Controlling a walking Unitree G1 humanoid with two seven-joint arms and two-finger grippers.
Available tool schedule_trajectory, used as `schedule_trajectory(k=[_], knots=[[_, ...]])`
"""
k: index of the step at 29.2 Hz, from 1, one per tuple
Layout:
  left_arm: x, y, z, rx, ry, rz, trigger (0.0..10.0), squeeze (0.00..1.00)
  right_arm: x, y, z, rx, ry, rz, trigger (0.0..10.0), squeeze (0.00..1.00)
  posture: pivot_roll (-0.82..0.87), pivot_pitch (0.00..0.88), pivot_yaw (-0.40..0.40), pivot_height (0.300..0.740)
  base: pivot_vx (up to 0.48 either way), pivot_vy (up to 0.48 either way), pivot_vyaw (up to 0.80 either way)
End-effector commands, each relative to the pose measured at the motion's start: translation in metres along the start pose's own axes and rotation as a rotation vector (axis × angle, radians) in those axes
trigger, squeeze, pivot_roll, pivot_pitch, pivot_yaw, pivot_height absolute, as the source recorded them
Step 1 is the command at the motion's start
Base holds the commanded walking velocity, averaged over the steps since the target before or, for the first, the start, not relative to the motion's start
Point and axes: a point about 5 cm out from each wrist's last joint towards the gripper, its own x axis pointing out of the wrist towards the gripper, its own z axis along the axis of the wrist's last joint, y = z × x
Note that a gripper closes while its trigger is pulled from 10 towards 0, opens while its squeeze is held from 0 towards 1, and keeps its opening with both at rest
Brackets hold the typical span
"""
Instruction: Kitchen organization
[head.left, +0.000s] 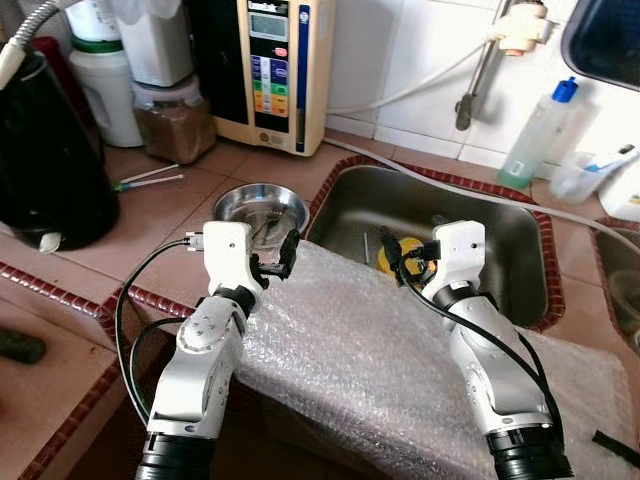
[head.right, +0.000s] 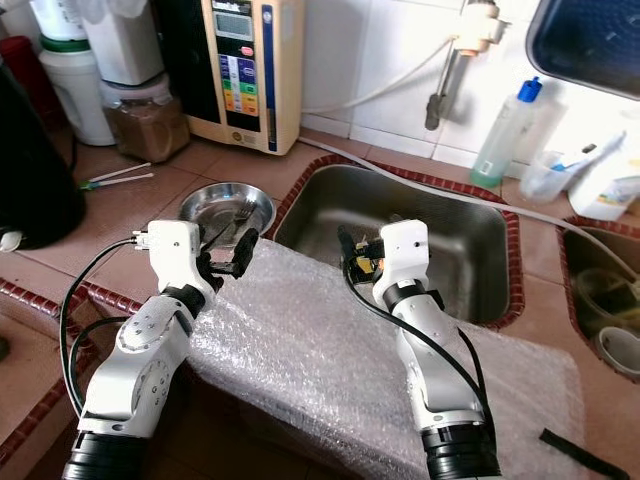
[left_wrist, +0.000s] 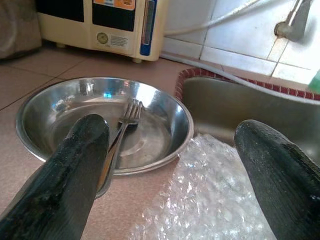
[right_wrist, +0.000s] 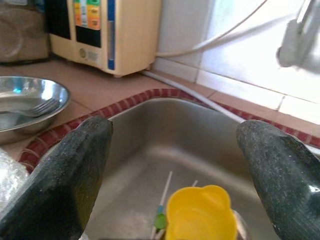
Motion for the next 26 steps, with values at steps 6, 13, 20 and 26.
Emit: schedule_trajectory(k=[6, 13, 20, 26], knots=[[0.004, 0.005, -0.006, 0.026, 0.052, 0.022, 10.0, 0.00, 0.000, 0.000, 0.005, 0.016, -0.020, 0.005, 10.0, 0.00, 0.05, 0.000, -0.033, 0.740, 0.000, 0.000, 0.00], [0.007, 0.020, -0.010, 0.053, 0.068, 0.118, 10.0, 0.00, -0.002, 0.022, 0.014, 0.069, -0.056, 0.186, 10.0, 0.00, 0.05, 0.000, -0.032, 0.740, 0.000, 0.000, 0.00], [0.009, 0.018, -0.006, 0.045, 0.051, 0.107, 10.0, 0.00, -0.002, 0.022, 0.013, 0.059, -0.054, 0.178, 10.0, 0.00, 0.06, 0.000, -0.035, 0.740, 0.000, 0.000, 0.65], [0.009, 0.014, -0.010, 0.047, 0.066, 0.085, 10.0, 0.00, -0.001, 0.018, 0.011, 0.053, -0.041, 0.151, 10.0, 0.00, 0.06, 0.000, -0.034, 0.740, 0.000, 0.000, 0.28]])
